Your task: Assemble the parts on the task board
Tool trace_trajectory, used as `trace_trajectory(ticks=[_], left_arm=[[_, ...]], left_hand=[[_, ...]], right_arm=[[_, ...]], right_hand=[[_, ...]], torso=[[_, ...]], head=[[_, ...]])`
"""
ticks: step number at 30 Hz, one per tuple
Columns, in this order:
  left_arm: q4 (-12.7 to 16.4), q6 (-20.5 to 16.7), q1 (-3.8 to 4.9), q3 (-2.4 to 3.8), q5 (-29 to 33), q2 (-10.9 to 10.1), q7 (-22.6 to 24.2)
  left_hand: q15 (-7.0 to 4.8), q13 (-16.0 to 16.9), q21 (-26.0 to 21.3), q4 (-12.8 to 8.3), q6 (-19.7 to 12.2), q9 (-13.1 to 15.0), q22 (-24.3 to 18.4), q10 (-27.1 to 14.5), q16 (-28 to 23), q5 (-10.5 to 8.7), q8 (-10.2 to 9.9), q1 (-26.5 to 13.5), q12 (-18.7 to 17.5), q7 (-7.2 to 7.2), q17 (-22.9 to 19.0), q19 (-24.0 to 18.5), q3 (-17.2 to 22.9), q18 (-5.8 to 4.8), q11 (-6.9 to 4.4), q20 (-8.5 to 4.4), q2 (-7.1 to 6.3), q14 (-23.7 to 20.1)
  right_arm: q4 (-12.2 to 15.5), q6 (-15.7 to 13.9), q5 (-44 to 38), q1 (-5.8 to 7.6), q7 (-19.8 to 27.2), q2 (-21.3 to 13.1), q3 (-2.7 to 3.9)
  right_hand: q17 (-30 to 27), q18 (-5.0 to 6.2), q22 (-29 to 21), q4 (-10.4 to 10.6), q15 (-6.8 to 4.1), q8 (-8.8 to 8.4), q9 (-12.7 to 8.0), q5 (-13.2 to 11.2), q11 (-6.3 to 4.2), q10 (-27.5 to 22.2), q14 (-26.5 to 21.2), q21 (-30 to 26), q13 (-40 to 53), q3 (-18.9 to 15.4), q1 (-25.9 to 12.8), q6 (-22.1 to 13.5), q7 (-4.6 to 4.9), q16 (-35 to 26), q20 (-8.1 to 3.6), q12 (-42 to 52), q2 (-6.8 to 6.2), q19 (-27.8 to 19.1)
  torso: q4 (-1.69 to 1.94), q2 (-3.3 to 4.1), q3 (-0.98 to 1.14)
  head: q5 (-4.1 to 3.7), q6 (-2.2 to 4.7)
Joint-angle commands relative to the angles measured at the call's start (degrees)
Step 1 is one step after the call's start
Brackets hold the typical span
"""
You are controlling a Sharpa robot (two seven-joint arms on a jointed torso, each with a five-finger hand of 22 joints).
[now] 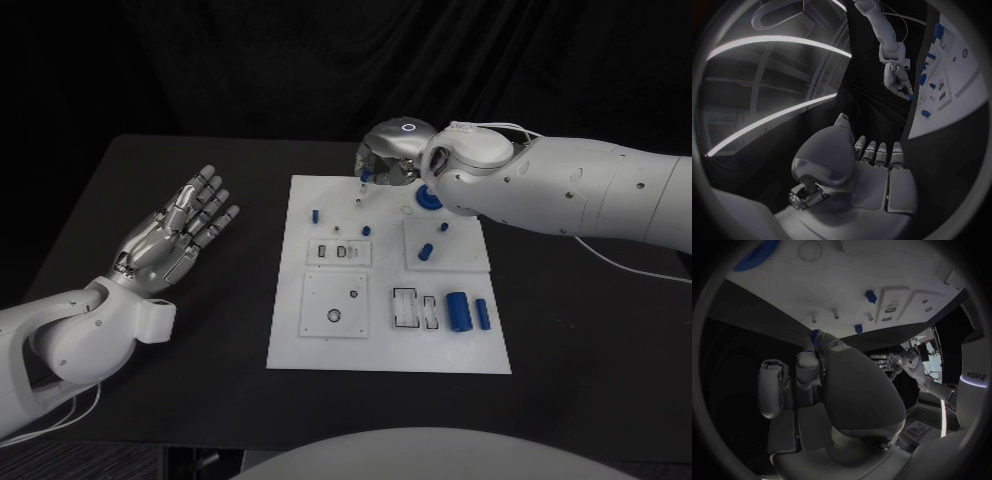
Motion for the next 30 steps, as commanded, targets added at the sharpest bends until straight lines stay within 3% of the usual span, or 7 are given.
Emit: trace_trajectory(ticks=[1,8,13,20,30], left_arm=[[0.06,0.81,0.12,0.05,-0.28,0.17,9.39],[-0.24,1.02,0.12,0.05,-0.25,0.49,9.29],[-0.25,1.17,0.12,0.05,-0.24,0.6,9.2],[-0.21,1.17,0.12,0.05,0.12,0.46,9.02],[-0.31,1.3,0.12,0.05,0.66,0.52,8.72]], left_hand=[[0.45,0.07,-0.35,-0.25,0.02,-0.01,-0.06,0.03,-0.21,0.13,-0.03,0.35,0.16,0.62,-0.09,0.05,-0.05,-0.32,0.32,0.53,0.13,-0.13],[0.49,0.07,-0.35,-0.22,0.01,-0.02,-0.06,0.01,-0.21,0.33,-0.04,0.36,0.15,0.77,-0.09,0.05,0.02,-0.28,0.37,0.59,0.23,-0.13],[0.58,0.06,-0.35,-0.22,-0.05,-0.03,-0.06,0.01,-0.21,0.51,-0.06,0.4,0.15,0.88,-0.09,0.05,0.1,-0.26,0.38,0.68,0.33,-0.13],[0.64,0.06,-0.35,-0.23,-0.08,-0.03,-0.06,0.0,-0.21,0.62,-0.06,0.44,0.14,0.94,-0.09,0.05,0.15,-0.25,0.4,0.73,0.37,-0.13],[0.89,0.06,-0.35,-0.26,-0.04,-0.02,-0.06,-0.01,-0.21,1.03,-0.06,0.56,0.14,1.15,-0.09,0.05,0.29,-0.24,0.39,0.97,0.5,-0.13]], right_arm=[[-0.81,2.23,0.21,-0.17,-0.67,0.44,0.04],[-3.16,3.69,0.21,-0.45,-0.72,2.03,0.04],[-3.47,4.36,0.21,-0.62,-1.21,2.29,0.04],[-3.17,5.09,0.22,-0.75,-1.92,2.0,0.04],[-2.7,4.0,0.22,-0.9,-1.88,1.56,0.04]], right_hand=[[-0.1,-0.57,2.58,-0.01,0.41,-0.38,0.13,-0.21,-0.4,0.57,-0.15,-0.03,-0.11,0.59,-0.59,-0.63,0.06,0.03,0.45,-0.59,0.12,0.09],[0.25,-0.51,2.46,-0.48,0.73,-0.86,0.42,0.85,-0.04,0.2,-0.35,-0.17,-0.01,1.35,-0.53,-0.97,0.35,0.11,0.78,-1.57,-0.08,-0.13],[0.13,-0.46,2.27,-0.53,0.91,-0.85,0.62,0.88,0.19,-0.23,-0.5,-0.3,-0.03,1.46,-0.79,-0.77,0.46,0.01,0.92,-2.05,-0.3,-0.31],[0.03,-0.42,2.09,-0.59,1.06,-0.91,0.73,0.81,0.36,-0.58,-0.63,-0.41,-0.04,1.58,-0.94,-0.74,0.44,-0.07,1.05,-2.41,-0.42,-0.46],[0.14,-0.4,2.11,-0.76,1.13,-0.55,1.1,0.83,0.38,-0.42,-0.75,-0.44,0.07,1.79,-1.03,0.08,0.6,-0.03,1.18,-2.53,-0.34,-0.52]], torso=[[0.54,0.38,0.09],[0.7,0.79,0.15],[0.67,0.88,0.13],[0.32,0.72,0.12],[0.58,0.64,0.09]], head=[[-0.44,0.21],[-0.99,0.85],[-0.85,0.99],[-0.49,0.84],[-0.67,0.7]])
